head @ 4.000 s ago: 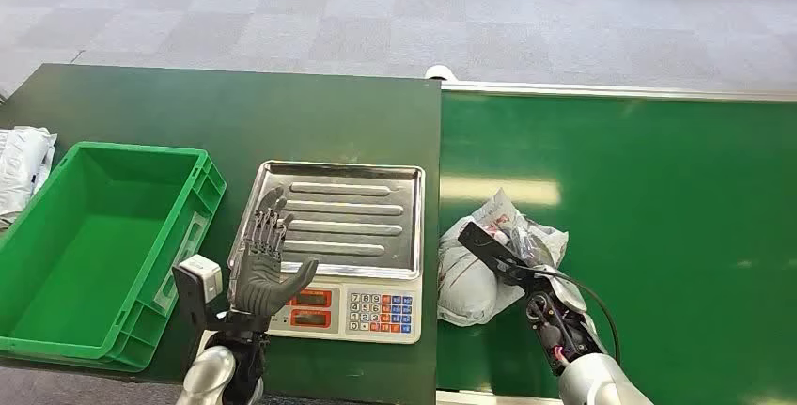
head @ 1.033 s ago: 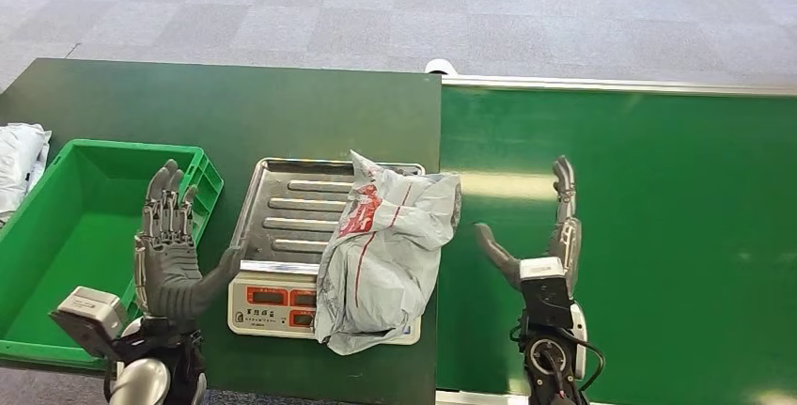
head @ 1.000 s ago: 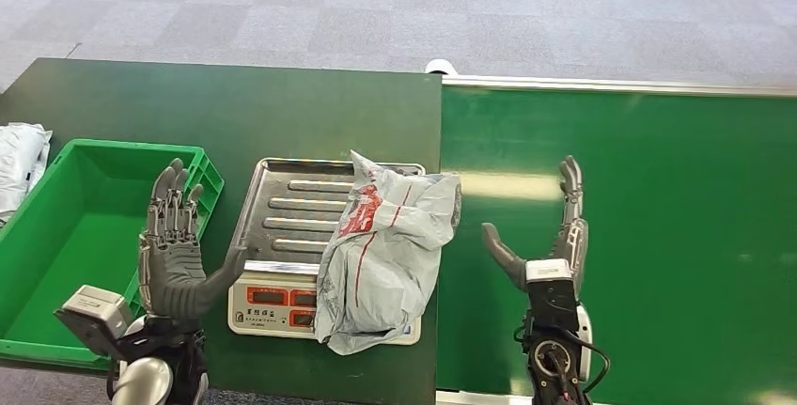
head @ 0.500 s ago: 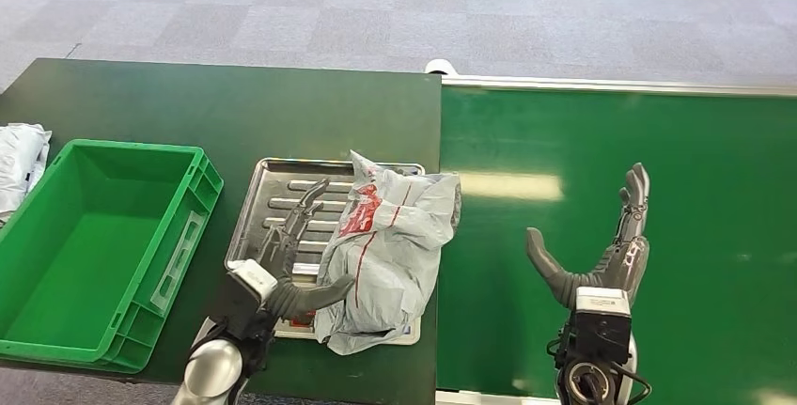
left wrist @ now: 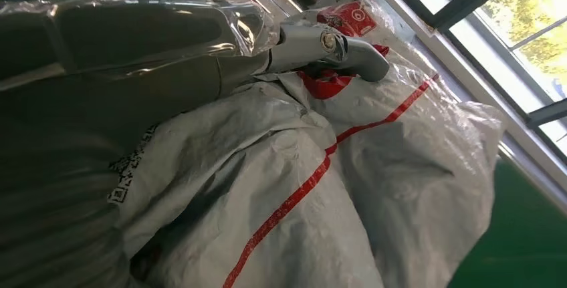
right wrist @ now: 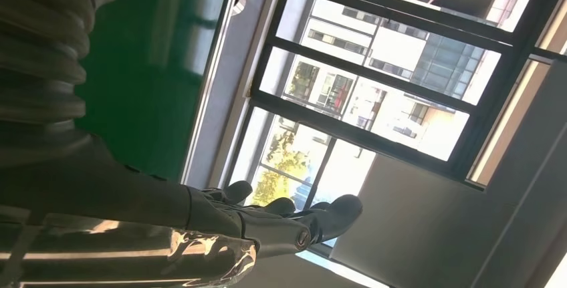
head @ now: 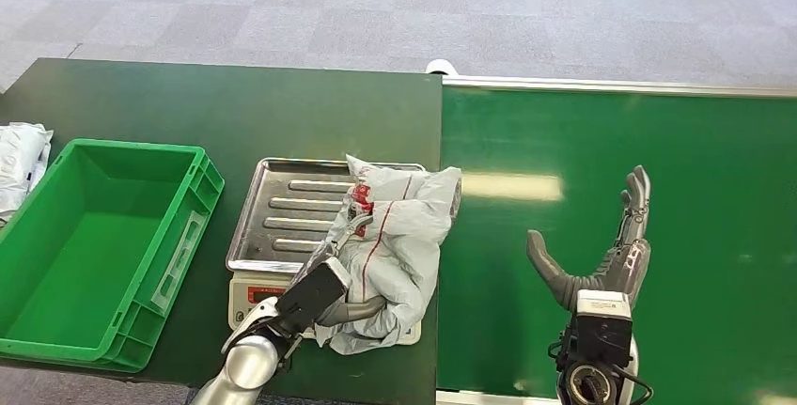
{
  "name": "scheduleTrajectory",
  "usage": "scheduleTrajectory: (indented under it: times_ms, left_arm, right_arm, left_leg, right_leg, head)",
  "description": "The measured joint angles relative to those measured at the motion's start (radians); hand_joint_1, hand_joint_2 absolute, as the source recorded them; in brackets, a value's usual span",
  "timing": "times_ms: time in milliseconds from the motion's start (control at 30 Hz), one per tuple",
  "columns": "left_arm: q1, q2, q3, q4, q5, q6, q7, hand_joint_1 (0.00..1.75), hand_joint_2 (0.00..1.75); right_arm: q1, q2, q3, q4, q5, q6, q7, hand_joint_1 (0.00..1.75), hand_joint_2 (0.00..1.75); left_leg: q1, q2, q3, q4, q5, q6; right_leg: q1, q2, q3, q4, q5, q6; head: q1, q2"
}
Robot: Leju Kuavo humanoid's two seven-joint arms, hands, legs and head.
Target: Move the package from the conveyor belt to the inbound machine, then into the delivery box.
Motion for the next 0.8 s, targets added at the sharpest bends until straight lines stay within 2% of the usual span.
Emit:
scheduleTrajectory:
  times_ms: [100, 133, 200, 300, 467, 667, 800]
  left_arm:
    - [-0.019, 0.0, -0.008, 0.045, -0.111, 0.045, 0.042, 1.21, 1.75]
    - [-0.025, 0.0, -0.012, 0.057, -0.158, 0.063, 0.06, 1.47, 1.75]
    - [-0.037, 0.0, -0.02, 0.078, -0.244, 0.09, 0.091, 1.5, 1.75]
    - [-0.06, -0.001, -0.026, 0.102, -0.319, 0.11, 0.117, 1.45, 1.75]
    - [-0.078, -0.005, -0.019, 0.118, -0.308, 0.123, 0.105, 1.38, 1.75]
    - [-0.071, -0.009, 0.017, 0.115, -0.16, 0.094, 0.041, 1.37, 1.75]
    - [-0.032, -0.01, 0.062, 0.076, 0.118, 0.019, -0.038, 1.58, 1.75]
  right_arm:
    - [-0.001, 0.001, 0.003, 0.001, 0.0, -0.003, 0.004, 0.0, 1.75]
    - [-0.001, 0.001, 0.003, 0.001, 0.002, -0.004, 0.006, 0.0, 1.75]
    - [0.0, 0.004, 0.003, 0.002, 0.007, -0.004, 0.009, 0.0, 1.75]
    - [0.0, 0.009, 0.003, 0.002, 0.015, -0.004, 0.013, 0.0, 1.75]
    - [0.001, 0.013, 0.003, 0.001, 0.021, -0.004, 0.021, 0.0, 1.75]
    - [0.003, 0.016, 0.003, 0.001, 0.021, -0.004, 0.022, 0.0, 1.75]
    - [0.004, 0.016, 0.003, 0.002, 0.015, -0.005, 0.023, 0.0, 1.75]
  left_leg:
    - [0.0, 0.0, 0.0, 0.0, 0.0, 0.0]
    - [0.0, 0.0, 0.001, 0.0, 0.0, 0.0]
    - [0.0, 0.0, 0.001, 0.0, 0.0, 0.0]
    - [0.0, 0.0, 0.004, 0.0, 0.0, 0.0]
    - [0.0, -0.001, 0.01, 0.0, -0.001, 0.0]
    - [0.0, 0.0, 0.012, 0.0, 0.0, 0.0]
    - [0.0, 0.0, 0.01, 0.0, 0.0, 0.0]
  right_leg:
    - [0.0, 0.0, 0.001, 0.0, 0.0, 0.0]
    - [0.0, 0.0, 0.001, 0.0, 0.0, 0.0]
    - [0.0, 0.0, 0.002, 0.0, 0.0, 0.0]
    - [0.0, -0.001, 0.005, 0.0, 0.0, 0.0]
    - [0.0, -0.002, 0.012, 0.0, -0.001, 0.0]
    - [0.0, -0.001, 0.013, 0.0, 0.0, 0.0]
    - [0.0, -0.001, 0.011, 0.0, 0.0, 0.0]
  head:
    - [0.0, 0.0]
    - [0.0, 0.0]
    - [0.0, 0.0]
    - [0.0, 0.0]
    - [0.0, 0.0]
    - [0.0, 0.0]
    - [0.0, 0.0]
